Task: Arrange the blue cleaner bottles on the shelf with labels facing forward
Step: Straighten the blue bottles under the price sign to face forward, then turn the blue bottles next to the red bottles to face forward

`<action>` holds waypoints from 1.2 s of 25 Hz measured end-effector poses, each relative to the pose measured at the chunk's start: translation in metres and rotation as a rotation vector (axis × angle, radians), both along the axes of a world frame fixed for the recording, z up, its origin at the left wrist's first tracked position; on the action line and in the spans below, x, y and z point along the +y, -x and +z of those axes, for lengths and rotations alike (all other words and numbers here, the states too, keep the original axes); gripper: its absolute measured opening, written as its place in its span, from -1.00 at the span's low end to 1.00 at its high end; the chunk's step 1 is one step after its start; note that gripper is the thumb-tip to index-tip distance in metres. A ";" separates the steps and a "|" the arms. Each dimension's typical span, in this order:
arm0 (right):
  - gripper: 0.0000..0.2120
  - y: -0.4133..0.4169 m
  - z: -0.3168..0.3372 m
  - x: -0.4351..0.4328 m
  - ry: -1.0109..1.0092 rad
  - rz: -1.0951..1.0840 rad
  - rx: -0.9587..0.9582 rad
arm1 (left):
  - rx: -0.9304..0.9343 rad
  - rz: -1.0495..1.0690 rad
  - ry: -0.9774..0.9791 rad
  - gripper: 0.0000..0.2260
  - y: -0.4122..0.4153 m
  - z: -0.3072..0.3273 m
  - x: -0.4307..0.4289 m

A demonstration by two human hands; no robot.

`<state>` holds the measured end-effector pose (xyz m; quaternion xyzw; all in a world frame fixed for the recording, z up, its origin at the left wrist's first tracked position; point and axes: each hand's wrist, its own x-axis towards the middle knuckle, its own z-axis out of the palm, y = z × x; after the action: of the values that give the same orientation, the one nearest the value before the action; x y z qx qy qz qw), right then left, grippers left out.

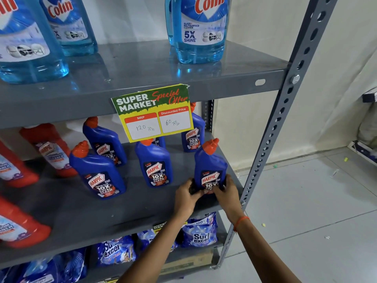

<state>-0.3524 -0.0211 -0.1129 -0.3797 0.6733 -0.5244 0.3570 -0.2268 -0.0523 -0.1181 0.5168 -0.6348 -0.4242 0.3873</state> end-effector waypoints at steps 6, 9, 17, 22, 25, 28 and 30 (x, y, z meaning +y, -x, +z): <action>-0.74 -0.003 0.004 0.003 -0.027 -0.014 -0.011 | 0.005 0.030 -0.014 -0.67 0.002 0.000 0.006; -0.74 -0.004 0.007 0.003 -0.037 -0.021 -0.015 | -0.001 0.037 -0.016 -0.67 0.003 0.002 0.008; -0.73 -0.001 0.012 0.004 -0.041 0.012 -0.010 | -0.033 0.113 0.009 -0.69 0.011 0.006 0.018; -0.65 -0.006 0.016 0.006 -0.049 -0.004 -0.024 | -0.039 0.105 0.002 -0.67 0.010 0.011 0.022; -0.50 -0.028 0.013 0.012 0.019 -0.155 -0.066 | 0.010 0.055 -0.036 -0.54 -0.002 0.016 0.022; -0.52 -0.060 0.018 0.024 0.089 -0.309 -0.192 | 0.036 0.128 0.043 -0.62 -0.020 0.024 0.024; -0.58 -0.083 0.023 0.030 0.141 -0.412 -0.325 | 0.031 0.200 0.127 -0.75 -0.034 0.031 0.026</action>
<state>-0.2697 0.0087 -0.0895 -0.1694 0.6322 -0.6855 0.3189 -0.1928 -0.0261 -0.0871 0.5453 -0.5998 -0.3502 0.4693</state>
